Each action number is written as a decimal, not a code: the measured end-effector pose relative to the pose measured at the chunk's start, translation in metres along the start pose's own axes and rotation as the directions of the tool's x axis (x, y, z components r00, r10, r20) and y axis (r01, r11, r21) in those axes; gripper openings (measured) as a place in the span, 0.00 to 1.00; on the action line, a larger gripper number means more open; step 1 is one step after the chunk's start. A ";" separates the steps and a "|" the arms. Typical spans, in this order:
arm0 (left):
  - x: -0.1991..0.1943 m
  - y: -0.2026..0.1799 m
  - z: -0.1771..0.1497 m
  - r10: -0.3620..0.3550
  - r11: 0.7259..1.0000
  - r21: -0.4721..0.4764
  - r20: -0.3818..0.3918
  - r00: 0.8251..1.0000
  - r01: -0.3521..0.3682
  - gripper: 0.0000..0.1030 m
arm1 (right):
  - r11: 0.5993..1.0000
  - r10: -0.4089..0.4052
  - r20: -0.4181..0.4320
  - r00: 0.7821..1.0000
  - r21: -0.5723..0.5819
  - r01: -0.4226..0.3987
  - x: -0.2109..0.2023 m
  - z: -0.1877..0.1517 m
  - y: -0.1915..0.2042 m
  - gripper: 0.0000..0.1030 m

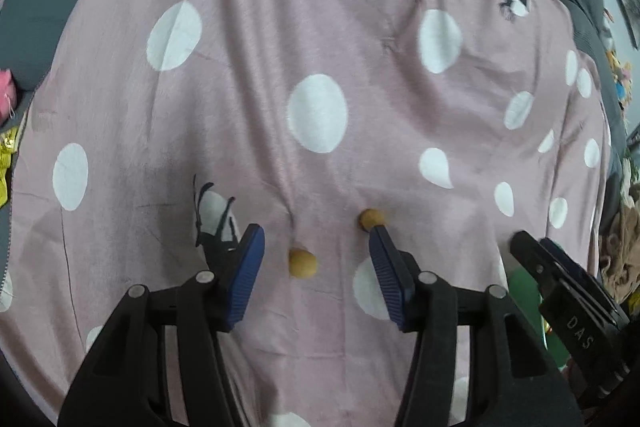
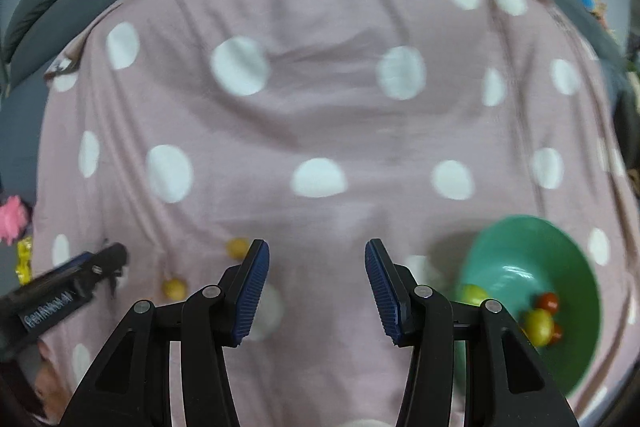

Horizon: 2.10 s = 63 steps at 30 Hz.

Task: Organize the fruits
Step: 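Move the right tool to a yellow cherry tomato and close on it, then carry the yellow cherry tomato toward the green bowl with the right tool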

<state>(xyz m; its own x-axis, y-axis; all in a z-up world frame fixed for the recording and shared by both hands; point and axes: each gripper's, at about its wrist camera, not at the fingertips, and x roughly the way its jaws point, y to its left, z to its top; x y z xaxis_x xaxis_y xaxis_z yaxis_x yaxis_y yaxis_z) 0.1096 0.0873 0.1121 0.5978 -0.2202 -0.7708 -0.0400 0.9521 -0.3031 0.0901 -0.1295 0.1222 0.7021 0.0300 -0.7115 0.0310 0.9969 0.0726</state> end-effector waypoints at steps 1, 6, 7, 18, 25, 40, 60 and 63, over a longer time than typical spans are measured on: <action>0.002 0.003 0.001 -0.006 1.000 -0.008 -0.004 1.000 0.006 0.45 | 0.999 0.033 -0.019 0.999 0.013 -0.033 0.008 0.004 0.004 0.49; 0.023 0.018 0.004 -0.034 0.998 -0.054 -0.054 0.998 0.031 0.34 | 0.989 0.146 -0.120 0.982 0.054 -0.141 0.055 0.015 0.022 0.49; 0.029 0.019 0.004 -0.038 0.998 -0.058 -0.072 0.997 0.034 0.32 | 0.986 0.159 -0.144 0.977 0.068 -0.151 0.064 0.014 0.024 0.49; 0.069 -0.005 -0.003 0.038 0.998 0.054 -0.173 0.984 -0.029 0.26 | 0.972 0.225 -0.336 0.915 0.149 -0.184 0.149 -0.001 0.027 0.36; 0.086 -0.003 -0.008 0.063 0.996 0.081 -0.223 0.973 -0.046 0.27 | 0.948 0.308 -0.350 0.885 0.195 -0.253 0.159 -0.009 0.032 0.33; 0.097 -0.009 -0.014 -0.013 1.000 0.010 -0.275 0.961 0.017 0.26 | 0.950 0.301 -0.349 0.887 0.192 -0.247 0.138 -0.023 0.028 0.26; 0.119 -0.027 -0.026 0.081 0.995 0.080 -0.258 0.963 -0.062 0.26 | 0.971 0.224 -0.257 0.940 0.145 -0.191 0.069 -0.026 0.025 0.26; 0.110 -0.030 -0.028 0.061 0.997 0.068 -0.258 0.964 -0.045 0.26 | 0.972 0.219 -0.238 0.946 0.138 -0.190 0.054 -0.026 0.010 0.26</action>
<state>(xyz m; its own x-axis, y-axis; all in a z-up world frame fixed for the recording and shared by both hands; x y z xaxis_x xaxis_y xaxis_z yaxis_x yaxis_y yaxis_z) 0.1540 0.0286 0.0207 0.3671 -0.2087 -0.9064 -0.0121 0.9733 -0.2290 0.1099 -0.1157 0.0670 0.5016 0.2638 -0.8239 -0.0049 0.9532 0.3022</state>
